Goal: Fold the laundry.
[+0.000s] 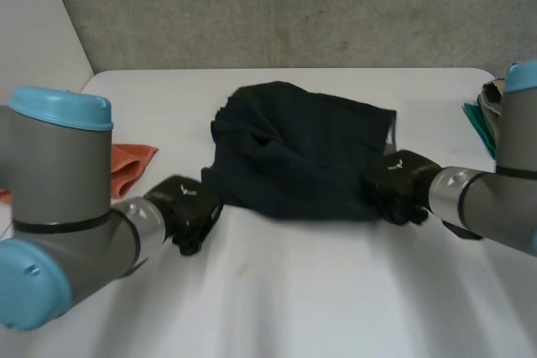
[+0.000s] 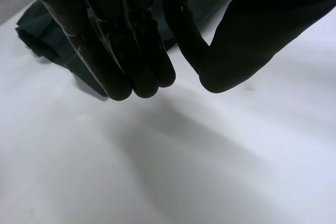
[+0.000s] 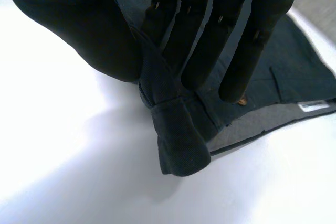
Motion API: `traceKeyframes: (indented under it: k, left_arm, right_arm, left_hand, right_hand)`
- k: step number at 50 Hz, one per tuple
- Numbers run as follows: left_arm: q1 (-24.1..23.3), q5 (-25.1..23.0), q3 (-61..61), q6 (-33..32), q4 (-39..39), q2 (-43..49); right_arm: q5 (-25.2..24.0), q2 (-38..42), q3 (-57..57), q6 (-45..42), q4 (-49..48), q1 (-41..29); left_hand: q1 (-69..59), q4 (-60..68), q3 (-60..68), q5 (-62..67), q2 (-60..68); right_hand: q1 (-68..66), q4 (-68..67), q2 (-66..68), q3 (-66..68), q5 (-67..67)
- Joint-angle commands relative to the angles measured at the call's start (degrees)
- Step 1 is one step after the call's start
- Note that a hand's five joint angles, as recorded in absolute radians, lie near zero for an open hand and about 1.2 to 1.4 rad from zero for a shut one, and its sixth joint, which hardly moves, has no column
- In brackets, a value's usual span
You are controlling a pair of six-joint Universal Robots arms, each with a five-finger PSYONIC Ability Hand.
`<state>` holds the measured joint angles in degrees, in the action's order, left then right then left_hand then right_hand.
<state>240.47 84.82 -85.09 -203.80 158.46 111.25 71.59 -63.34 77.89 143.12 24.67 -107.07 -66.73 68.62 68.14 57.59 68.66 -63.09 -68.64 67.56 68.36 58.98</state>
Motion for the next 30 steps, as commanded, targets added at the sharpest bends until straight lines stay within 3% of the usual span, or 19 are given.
traceKeyframes:
  k: [1, 3, 6, 14, 30]
  left_arm:
    - [0.52, -1.76, -2.1, -0.03, 5.24, -2.8]
    - [1.14, -1.59, -2.1, 0.77, 9.3, -2.36]
    - [1.67, -0.45, -0.97, 2.79, 15.11, 0.09]
    - [0.62, 1.22, 5.27, 3.41, 16.09, 7.92]
    - [-1.66, 2.8, 19.68, 0.25, 12.4, 21.89]
  right_arm:
    - [2.06, -2.41, 0.34, -0.74, 3.82, -0.16]
    - [2.76, -2.14, 0.25, 0.57, 1.36, -0.33]
    - [5.22, -1.79, -0.1, 6.71, -3.47, -0.68]
    - [8.39, -2.14, -0.72, 16.31, -8.93, -2.7]
    - [11.81, 1.11, -5.11, 19.21, -11.84, -3.23]
  left_hand:
    - [21.25, -23.14, -22.67, -22.11, -23.18]
    - [45.83, -47.72, -47.24, -46.69, -47.76]
    - [51.63, -53.52, -53.05, -52.49, -53.56]
    - [46.76, -48.65, -48.18, -47.62, -48.69]
    - [36.7, -38.59, -38.11, -37.56, -38.62]
  right_hand:
    - [-16.91, -11.36, 12.44, 11.64, 11.02]
    - [-16.91, -11.36, 12.44, 11.64, 11.02]
    - [-16.91, -11.36, 12.44, 11.64, 11.02]
    - [-16.91, -11.36, 12.44, 11.64, 11.02]
    - [-16.91, -11.36, 12.44, 11.64, 11.02]
